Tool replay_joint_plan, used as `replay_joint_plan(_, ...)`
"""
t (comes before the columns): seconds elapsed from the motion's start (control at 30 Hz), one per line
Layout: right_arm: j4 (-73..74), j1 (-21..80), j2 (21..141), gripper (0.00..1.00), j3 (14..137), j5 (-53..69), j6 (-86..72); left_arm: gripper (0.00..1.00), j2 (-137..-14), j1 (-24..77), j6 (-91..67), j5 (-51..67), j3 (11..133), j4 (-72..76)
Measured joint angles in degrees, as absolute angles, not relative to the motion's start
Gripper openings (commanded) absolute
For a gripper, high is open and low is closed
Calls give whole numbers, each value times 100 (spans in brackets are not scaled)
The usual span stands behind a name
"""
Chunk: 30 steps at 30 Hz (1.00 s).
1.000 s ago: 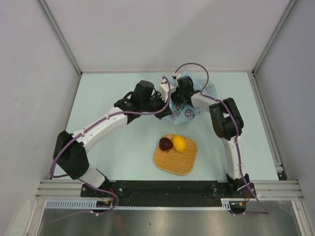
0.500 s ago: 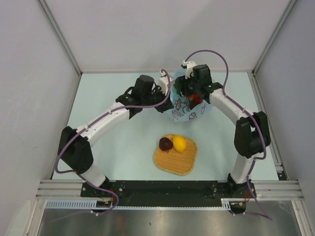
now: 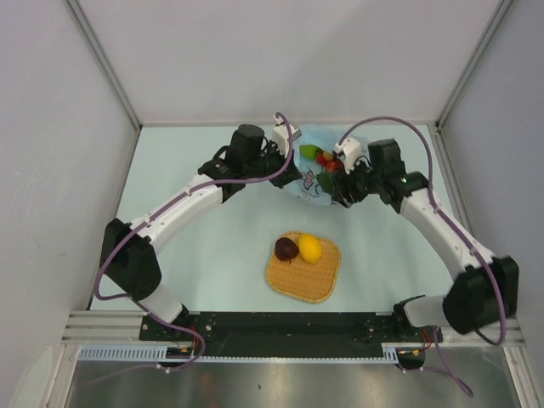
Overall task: Take the fake fruits out of the plastic bag
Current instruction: Take out the fake fruit from the plastic bag, then place the fake fruit on the plate.
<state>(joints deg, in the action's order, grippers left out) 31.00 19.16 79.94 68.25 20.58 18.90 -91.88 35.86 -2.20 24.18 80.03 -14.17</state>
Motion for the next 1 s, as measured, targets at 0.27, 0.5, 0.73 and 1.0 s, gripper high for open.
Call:
replay_joint_plan(0.27, 3481, 2720, 5284, 14, 5124, 2611, 4300, 0, -9188, 3586, -305, 2443, 8001, -1382)
replay_joint_plan(0.5, 4698, 3374, 4427, 15, 3865, 2683, 6508, 0, -9188, 3603, -307, 2469, 7935, -1317)
replay_joint_plan(0.73, 4803, 3817, 4668, 18, 3557, 2447, 7441, 0, -9188, 3677, -305, 2469, 7769, -1273)
replay_joint_plan(1.0, 4252, 3844, 5463, 22, 3492, 2248, 8394, 0, -9185, 3695, -303, 2464, 7629, -1253)
